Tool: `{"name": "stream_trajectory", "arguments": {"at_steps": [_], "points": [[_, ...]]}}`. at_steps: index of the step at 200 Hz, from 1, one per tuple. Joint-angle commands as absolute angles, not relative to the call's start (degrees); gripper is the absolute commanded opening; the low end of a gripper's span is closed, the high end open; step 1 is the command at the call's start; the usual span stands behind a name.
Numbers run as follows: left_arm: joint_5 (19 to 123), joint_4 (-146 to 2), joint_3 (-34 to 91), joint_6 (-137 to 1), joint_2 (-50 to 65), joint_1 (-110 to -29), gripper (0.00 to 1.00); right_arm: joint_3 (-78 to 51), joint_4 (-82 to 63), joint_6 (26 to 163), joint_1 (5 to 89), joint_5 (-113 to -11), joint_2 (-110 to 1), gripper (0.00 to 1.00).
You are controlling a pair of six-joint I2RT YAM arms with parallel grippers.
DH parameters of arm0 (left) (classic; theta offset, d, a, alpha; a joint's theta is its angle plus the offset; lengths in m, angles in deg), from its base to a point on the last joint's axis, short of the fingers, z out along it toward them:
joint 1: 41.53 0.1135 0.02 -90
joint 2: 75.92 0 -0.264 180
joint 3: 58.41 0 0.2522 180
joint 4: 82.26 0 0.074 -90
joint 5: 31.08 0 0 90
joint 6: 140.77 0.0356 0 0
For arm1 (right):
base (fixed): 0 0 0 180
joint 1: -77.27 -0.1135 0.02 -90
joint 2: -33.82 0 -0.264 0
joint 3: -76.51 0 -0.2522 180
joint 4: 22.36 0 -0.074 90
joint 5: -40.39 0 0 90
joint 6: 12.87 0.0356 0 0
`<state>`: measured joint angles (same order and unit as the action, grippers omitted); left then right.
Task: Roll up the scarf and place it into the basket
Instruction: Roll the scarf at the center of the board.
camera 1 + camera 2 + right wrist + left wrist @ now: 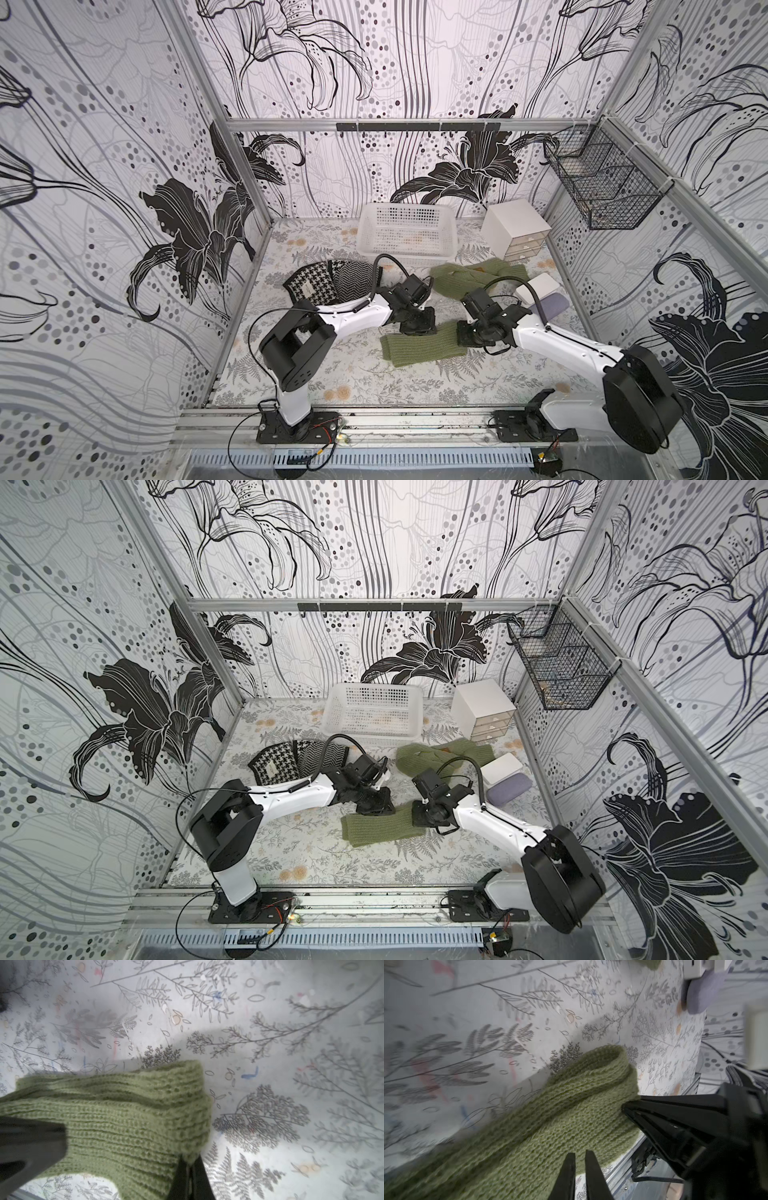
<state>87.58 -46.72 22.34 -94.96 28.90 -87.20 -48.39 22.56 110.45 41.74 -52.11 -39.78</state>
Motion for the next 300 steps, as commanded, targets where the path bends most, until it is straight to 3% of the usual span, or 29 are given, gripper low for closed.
{"name": "stream_trajectory", "arguments": {"at_steps": [1, 115, 176, 216, 247, 275, 300], "points": [[89.6, -50.1, 24.4, -94.6, 32.3, -87.5, 0.11, -48.9, 27.9, 109.2, 42.0, -50.5, -37.3, 0.0], [89.9, -57.5, 22.0, -97.7, 37.7, -87.5, 0.07, -47.9, 15.6, 112.4, 40.7, -64.1, -39.4, 0.0], [88.0, -58.6, 18.1, -100.2, 34.2, -85.0, 0.07, -48.2, 9.3, 116.3, 35.8, -64.6, -47.4, 0.0], [79.1, -44.0, 17.6, -96.2, 24.5, -79.4, 0.16, -48.8, 8.8, 116.8, 35.4, -63.4, -47.6, 0.0], [79.5, -42.8, 16.4, -96.0, 21.6, -78.4, 0.17, -48.3, 7.3, 116.7, 35.3, -63.8, -50.5, 0.0], [86.0, -49.9, 14.2, -97.7, 19.3, -79.8, 0.19, -47.8, 5.8, 116.9, 34.8, -64.1, -52.2, 0.0], [88.1, -50.5, 15.5, -97.9, 20.3, -83.0, 0.29, -47.6, 5.2, 117.0, 34.7, -64.1, -53.0, 0.0]]}}
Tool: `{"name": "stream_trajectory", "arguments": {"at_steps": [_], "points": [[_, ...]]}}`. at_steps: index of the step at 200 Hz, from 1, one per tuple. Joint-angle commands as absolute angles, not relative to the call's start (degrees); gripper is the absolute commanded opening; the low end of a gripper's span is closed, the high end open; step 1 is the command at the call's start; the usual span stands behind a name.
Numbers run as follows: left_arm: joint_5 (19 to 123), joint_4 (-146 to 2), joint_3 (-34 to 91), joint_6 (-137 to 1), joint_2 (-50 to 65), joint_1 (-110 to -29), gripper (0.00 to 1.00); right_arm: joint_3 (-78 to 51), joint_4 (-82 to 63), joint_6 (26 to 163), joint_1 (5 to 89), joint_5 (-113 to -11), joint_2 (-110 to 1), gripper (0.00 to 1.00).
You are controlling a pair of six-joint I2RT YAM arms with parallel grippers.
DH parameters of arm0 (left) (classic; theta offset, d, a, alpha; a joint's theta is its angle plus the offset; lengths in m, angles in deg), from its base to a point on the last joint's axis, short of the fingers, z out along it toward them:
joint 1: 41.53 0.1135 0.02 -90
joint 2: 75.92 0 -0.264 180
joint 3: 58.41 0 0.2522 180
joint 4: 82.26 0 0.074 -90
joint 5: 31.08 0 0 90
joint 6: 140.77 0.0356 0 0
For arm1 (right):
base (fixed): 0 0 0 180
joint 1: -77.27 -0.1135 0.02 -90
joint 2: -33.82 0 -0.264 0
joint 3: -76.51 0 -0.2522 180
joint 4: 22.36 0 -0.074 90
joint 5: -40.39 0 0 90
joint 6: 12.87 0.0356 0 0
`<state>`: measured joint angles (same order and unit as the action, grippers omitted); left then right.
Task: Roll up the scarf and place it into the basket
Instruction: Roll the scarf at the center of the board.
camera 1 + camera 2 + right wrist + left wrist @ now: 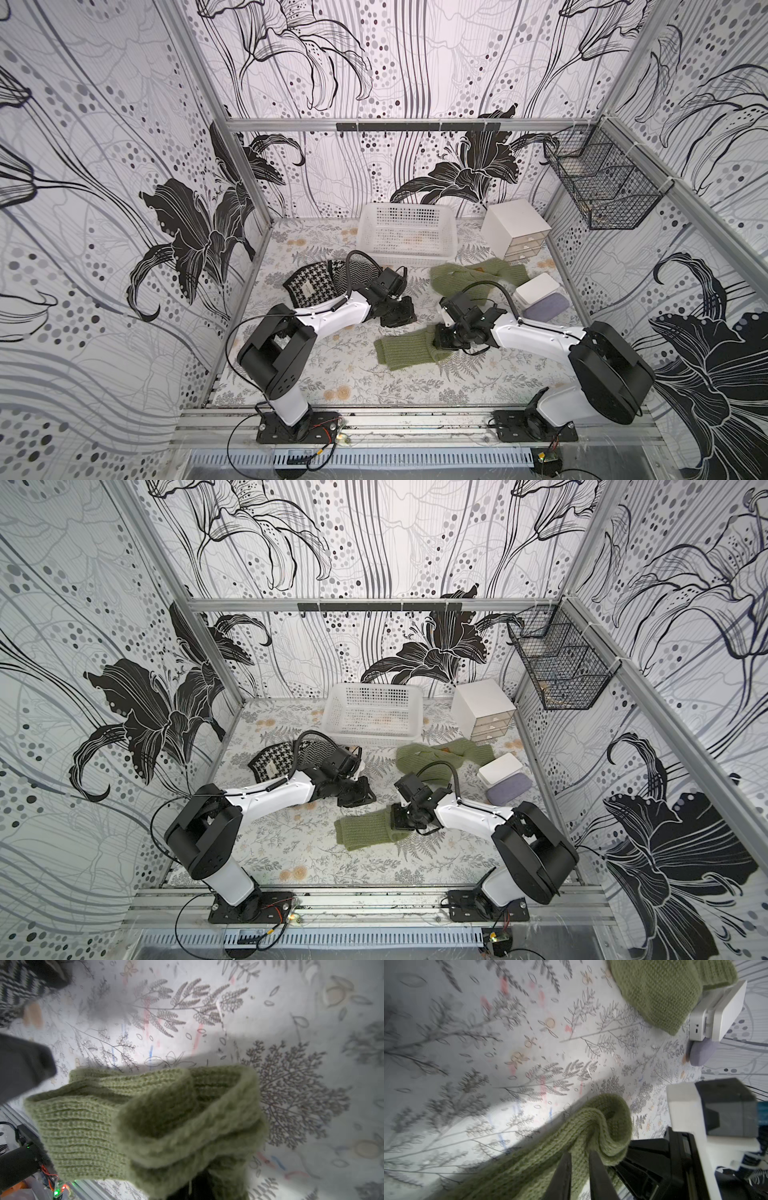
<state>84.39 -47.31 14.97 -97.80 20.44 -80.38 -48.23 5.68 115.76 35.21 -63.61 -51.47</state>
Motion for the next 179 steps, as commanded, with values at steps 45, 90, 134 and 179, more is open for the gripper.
{"name": "stream_trajectory", "arguments": {"at_steps": [45, 90, 134, 179], "points": [[87.7, -53.9, 13.8, -101.0, 22.1, -83.6, 0.36, -47.4, 5.4, 117.1, 34.6, -63.7, -52.1, 0.0], [88.0, -56.6, 13.1, -102.0, 25.0, -83.9, 0.33, -47.4, 5.8, 117.0, 34.3, -63.4, -51.2, 0.0], [88.8, -59.5, 12.2, -103.0, 26.8, -84.4, 0.13, -47.2, 5.1, 117.0, 34.0, -63.6, -51.9, 0.0], [87.6, -57.4, 11.0, -102.1, 27.3, -84.4, 0.0, -47.6, 10.6, 116.4, 34.1, -59.3, -46.5, 0.23]]}}
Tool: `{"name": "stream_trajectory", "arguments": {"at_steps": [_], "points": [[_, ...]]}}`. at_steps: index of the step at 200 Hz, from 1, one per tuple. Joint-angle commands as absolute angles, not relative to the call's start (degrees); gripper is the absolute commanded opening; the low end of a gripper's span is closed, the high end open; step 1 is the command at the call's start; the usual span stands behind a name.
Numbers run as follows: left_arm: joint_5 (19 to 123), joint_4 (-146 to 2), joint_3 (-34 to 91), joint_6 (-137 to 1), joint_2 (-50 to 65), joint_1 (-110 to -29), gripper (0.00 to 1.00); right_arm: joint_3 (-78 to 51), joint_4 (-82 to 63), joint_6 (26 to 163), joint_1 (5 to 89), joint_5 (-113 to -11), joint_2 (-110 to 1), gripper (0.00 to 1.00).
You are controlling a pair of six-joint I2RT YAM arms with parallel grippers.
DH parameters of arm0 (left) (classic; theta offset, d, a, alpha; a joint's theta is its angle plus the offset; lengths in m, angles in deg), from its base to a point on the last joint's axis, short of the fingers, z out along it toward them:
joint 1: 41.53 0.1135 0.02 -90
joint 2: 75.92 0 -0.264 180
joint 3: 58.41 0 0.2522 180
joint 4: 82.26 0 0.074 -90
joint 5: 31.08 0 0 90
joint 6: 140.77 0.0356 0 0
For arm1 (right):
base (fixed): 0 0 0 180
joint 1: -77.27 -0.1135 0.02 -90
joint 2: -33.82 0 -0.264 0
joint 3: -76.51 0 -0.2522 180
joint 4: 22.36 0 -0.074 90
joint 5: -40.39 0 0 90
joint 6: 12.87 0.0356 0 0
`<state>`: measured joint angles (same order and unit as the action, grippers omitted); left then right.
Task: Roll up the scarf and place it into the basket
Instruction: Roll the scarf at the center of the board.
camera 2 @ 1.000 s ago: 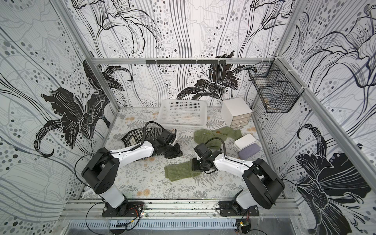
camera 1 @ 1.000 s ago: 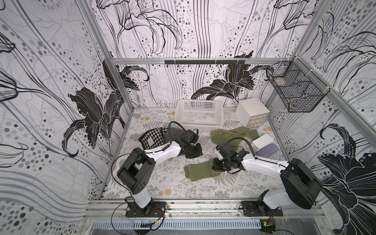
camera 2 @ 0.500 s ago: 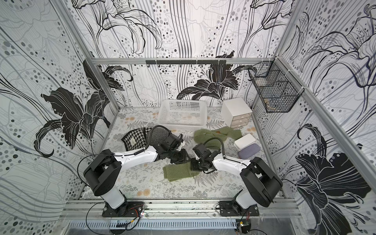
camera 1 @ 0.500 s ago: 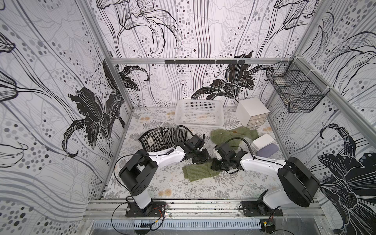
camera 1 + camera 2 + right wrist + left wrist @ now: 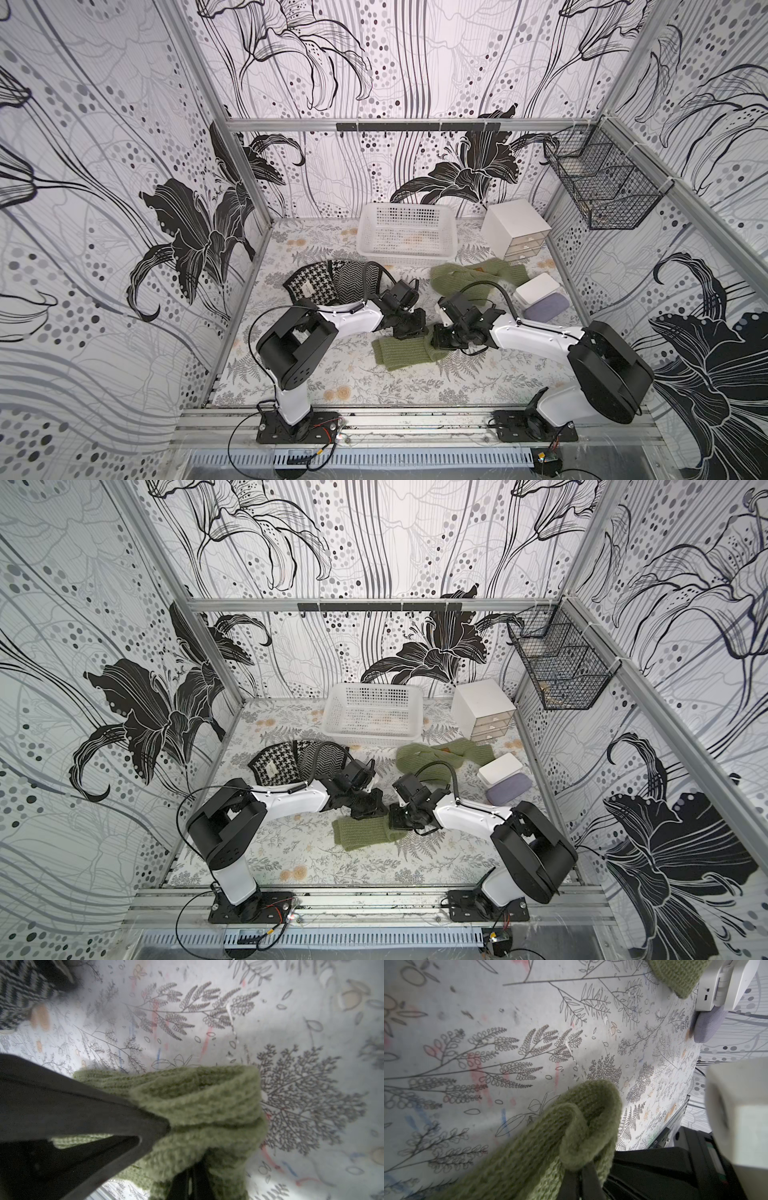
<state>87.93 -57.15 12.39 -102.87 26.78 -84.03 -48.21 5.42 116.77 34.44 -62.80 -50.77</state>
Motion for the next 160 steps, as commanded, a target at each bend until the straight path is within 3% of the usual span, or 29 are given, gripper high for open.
{"name": "stream_trajectory", "arguments": {"at_steps": [1, 21, 45, 127, 147, 160], "points": [[87.5, -57.4, 11.0, -102.1, 27.3, -84.4, 0.0, -47.6, 10.8, 116.4, 34.2, -59.2, -46.3, 0.24], [87.5, -57.1, 10.3, -101.4, 27.2, -84.4, 0.0, -47.8, 14.2, 115.9, 35.2, -57.6, -42.9, 0.41], [87.6, -57.2, 9.9, -101.1, 27.5, -84.4, 0.0, -48.3, 15.2, 115.3, 37.0, -58.2, -41.8, 0.5], [87.7, -57.4, 8.4, -100.0, 29.3, -83.9, 0.0, -52.2, 3.2, 116.5, 37.6, -68.9, -51.9, 0.56], [87.8, -58.0, 7.7, -100.0, 29.5, -83.5, 0.0, -54.3, -3.0, 118.2, 37.6, -73.2, -54.5, 0.48], [87.8, -58.1, 7.9, -99.8, 29.8, -83.5, 0.0, -55.0, -4.5, 119.0, 37.6, -73.9, -55.6, 0.17]]}}
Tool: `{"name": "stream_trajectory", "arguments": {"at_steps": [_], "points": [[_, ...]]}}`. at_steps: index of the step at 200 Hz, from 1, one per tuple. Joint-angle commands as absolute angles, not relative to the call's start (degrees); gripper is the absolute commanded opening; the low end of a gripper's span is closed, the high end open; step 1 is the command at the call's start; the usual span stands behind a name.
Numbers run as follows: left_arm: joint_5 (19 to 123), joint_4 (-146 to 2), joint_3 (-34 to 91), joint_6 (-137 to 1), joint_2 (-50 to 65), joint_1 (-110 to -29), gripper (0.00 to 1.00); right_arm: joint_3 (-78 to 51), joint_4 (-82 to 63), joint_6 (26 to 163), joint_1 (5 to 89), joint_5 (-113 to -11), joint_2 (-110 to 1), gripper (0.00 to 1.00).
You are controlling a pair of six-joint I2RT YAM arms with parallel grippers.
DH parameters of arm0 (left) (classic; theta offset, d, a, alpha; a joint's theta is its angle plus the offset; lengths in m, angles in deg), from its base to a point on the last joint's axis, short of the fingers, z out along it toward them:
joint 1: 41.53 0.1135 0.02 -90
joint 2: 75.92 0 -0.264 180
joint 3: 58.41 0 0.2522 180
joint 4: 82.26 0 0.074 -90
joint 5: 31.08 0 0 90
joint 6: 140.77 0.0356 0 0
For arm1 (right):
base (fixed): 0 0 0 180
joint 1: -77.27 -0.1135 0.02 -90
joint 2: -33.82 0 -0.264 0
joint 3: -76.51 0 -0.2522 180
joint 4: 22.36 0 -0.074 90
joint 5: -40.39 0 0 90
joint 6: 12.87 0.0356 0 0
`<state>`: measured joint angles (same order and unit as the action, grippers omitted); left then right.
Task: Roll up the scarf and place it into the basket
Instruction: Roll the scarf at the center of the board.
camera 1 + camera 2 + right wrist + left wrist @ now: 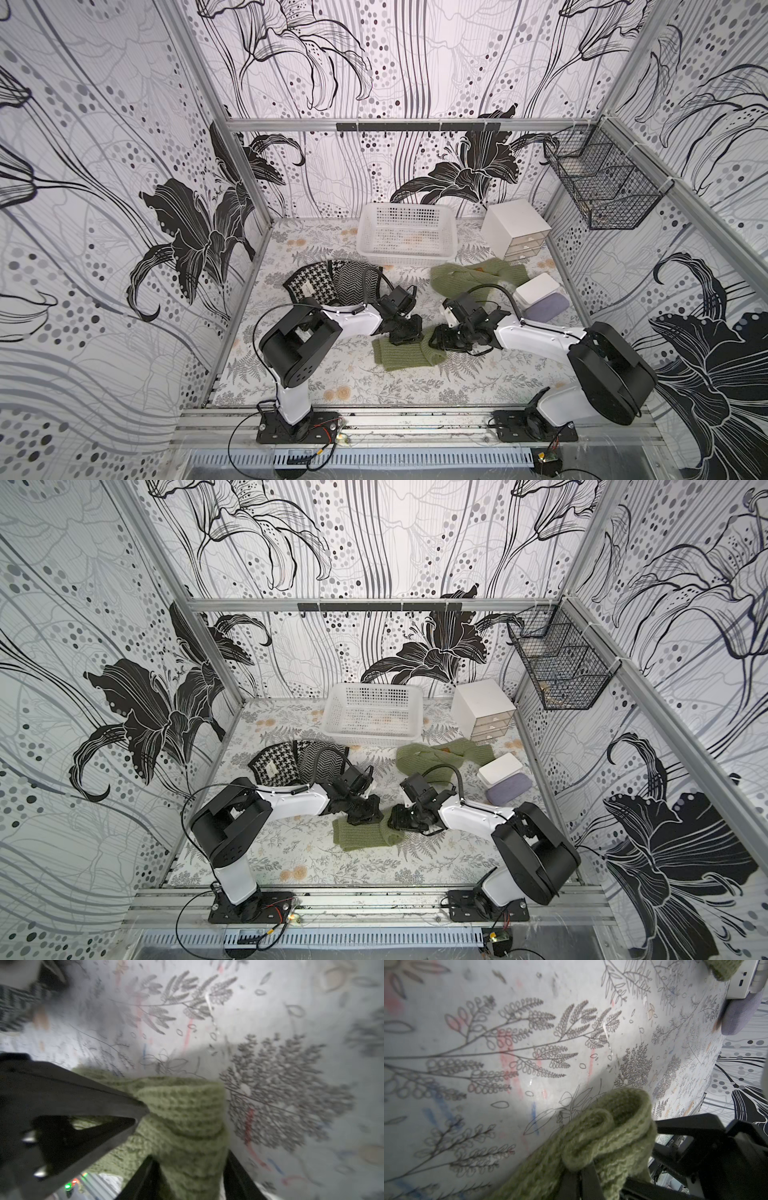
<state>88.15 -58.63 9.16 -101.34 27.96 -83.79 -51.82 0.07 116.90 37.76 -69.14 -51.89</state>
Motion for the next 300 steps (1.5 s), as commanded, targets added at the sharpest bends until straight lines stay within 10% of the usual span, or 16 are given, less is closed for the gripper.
{"name": "stream_trajectory", "arguments": {"at_steps": [1, 7, 34, 82, 300], "points": [[87.8, -58.1, 8.0, -99.8, 29.9, -83.5, 0.0, -55.0, -4.5, 119.0, 37.6, -74.0, -55.6, 0.14], [87.9, -58.2, 8.1, -99.8, 29.8, -83.5, 0.0, -55.2, -4.2, 119.0, 37.6, -73.7, -55.4, 0.0], [88.4, -58.5, 9.2, -99.6, 28.8, -83.4, 0.0, -53.0, 7.3, 116.3, 37.6, -66.5, -51.0, 0.0], [88.8, -58.0, 12.5, -99.2, 25.5, -83.3, 0.54, -43.8, 33.6, 112.0, 37.6, -47.6, -46.4, 0.0], [101.2, -77.8, 17.1, -111.1, 31.4, -82.0, 0.63, -33.0, 37.2, 111.7, 28.0, -36.4, -50.6, 0.0]]}}
